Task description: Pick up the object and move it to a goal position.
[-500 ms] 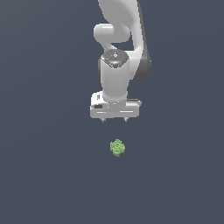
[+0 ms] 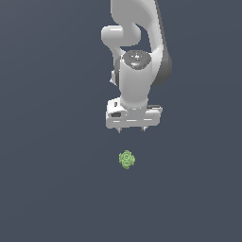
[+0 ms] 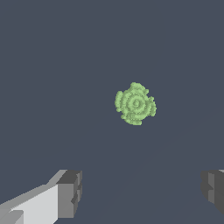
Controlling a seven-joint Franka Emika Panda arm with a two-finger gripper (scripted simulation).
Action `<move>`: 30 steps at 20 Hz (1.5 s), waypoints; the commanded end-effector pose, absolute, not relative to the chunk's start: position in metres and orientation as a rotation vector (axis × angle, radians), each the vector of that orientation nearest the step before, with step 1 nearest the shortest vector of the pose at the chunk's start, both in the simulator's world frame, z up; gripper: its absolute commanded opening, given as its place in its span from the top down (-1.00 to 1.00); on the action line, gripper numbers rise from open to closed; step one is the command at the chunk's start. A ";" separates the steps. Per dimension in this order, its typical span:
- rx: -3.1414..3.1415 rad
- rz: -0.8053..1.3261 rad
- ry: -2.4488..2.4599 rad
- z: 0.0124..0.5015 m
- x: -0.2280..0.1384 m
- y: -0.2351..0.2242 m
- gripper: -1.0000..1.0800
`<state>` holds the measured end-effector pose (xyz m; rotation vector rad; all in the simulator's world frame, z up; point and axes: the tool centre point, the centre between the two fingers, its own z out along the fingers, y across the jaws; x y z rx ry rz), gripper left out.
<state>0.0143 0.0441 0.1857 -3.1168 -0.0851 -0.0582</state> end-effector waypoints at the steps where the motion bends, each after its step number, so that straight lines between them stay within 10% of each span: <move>1: -3.113 -0.066 -0.087 0.188 0.015 0.051 -0.92; 30: -3.037 -0.013 -0.800 0.113 0.071 0.033 -0.92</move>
